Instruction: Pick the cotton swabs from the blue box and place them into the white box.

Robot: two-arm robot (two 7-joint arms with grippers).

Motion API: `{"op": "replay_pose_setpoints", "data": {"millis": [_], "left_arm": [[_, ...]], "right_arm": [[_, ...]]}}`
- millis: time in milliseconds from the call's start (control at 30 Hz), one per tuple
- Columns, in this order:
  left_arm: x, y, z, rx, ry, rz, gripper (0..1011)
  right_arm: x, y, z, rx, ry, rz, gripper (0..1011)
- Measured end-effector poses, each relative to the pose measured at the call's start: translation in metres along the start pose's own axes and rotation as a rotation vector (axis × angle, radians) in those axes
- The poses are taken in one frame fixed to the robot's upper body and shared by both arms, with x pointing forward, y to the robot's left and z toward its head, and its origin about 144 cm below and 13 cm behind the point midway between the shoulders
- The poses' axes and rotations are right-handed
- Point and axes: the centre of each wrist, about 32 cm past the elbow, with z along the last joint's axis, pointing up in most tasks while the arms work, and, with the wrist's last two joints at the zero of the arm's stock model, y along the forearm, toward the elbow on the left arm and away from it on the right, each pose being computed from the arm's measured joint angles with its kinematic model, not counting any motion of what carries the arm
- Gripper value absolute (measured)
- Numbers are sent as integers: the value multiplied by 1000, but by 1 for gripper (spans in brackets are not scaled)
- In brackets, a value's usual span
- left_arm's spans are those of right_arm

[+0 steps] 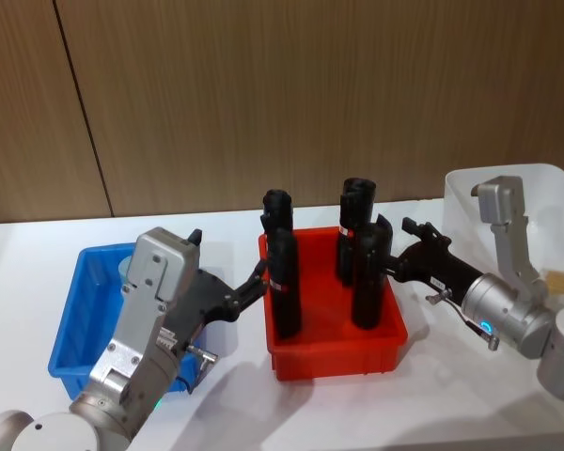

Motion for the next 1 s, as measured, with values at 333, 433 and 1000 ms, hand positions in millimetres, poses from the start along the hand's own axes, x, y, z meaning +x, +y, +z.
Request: {"op": "replay_pose_setpoints", "data": {"millis": [333, 433, 1000], "left_arm": [[0, 0, 0, 0, 0, 0, 1004], [0, 0, 0, 0, 0, 0, 1004], [0, 0, 0, 0, 0, 0, 1004]], "right_arm": [[9, 8, -3, -11, 6, 3, 1002], [11, 10, -4, -13, 7, 7, 1001], [14, 26, -10, -31, 8, 65, 792]]}}
